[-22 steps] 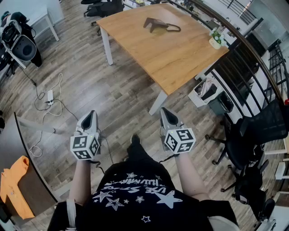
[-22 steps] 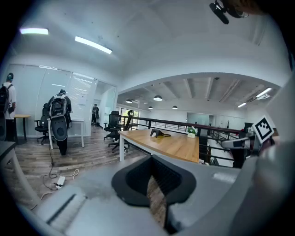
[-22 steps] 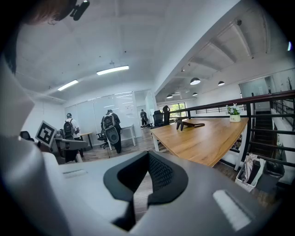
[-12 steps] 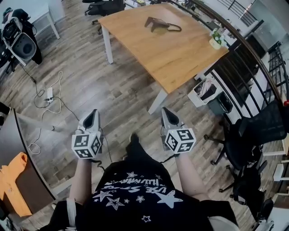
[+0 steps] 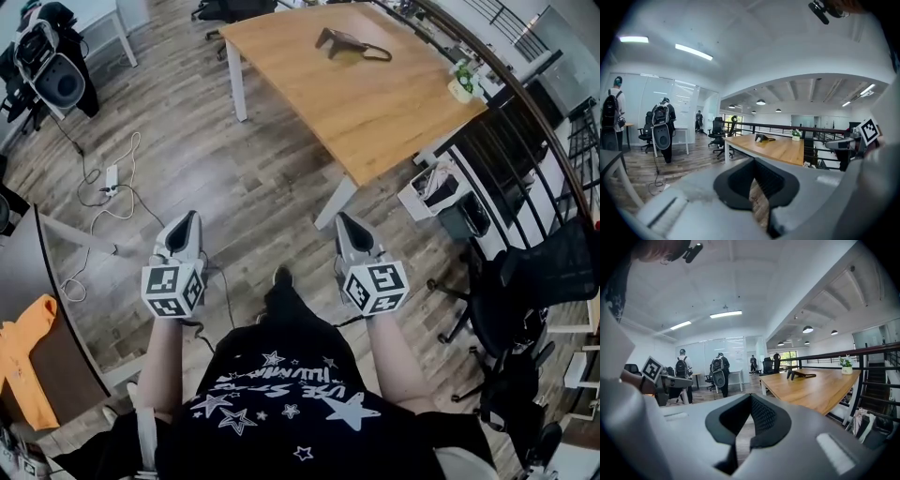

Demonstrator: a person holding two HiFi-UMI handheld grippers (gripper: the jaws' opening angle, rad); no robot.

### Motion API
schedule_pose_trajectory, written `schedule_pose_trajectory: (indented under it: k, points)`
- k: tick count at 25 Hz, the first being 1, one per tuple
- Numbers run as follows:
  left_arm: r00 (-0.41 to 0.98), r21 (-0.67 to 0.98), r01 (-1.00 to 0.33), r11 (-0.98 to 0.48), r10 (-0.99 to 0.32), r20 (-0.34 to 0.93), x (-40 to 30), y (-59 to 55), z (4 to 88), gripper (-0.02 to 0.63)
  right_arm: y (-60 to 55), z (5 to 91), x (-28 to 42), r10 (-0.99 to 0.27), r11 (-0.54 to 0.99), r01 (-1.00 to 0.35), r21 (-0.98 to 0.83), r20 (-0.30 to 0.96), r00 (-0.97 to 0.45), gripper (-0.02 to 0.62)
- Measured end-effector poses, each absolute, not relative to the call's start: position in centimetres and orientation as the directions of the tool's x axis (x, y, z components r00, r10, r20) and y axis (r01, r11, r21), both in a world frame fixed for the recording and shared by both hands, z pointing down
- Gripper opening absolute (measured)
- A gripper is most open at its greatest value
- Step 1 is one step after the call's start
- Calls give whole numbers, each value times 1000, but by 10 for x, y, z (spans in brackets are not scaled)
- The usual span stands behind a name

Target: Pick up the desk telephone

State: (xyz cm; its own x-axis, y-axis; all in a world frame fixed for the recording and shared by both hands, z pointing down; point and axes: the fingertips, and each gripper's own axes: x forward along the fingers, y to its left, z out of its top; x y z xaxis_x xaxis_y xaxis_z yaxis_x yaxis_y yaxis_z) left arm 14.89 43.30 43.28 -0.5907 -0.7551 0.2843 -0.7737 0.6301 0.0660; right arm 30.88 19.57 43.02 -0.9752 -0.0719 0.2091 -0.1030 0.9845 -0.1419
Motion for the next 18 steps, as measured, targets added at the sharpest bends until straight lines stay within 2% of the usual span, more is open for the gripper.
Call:
schedule_pose_trajectory:
  k: [5, 10, 18]
  points:
    - [-597, 73, -772, 631, -760, 258, 149, 432, 427, 2, 199, 435, 313, -86, 981, -120, -151, 217, -972, 2]
    - [-528, 136, -813, 566, -815, 239, 166, 403, 435, 2, 188, 451, 310, -101, 975, -144, -171, 238, -966, 2]
    - [-483, 166, -827, 538, -829, 282, 132, 346, 455, 2, 137, 459, 243, -101, 973, -148, -178, 248, -964, 2]
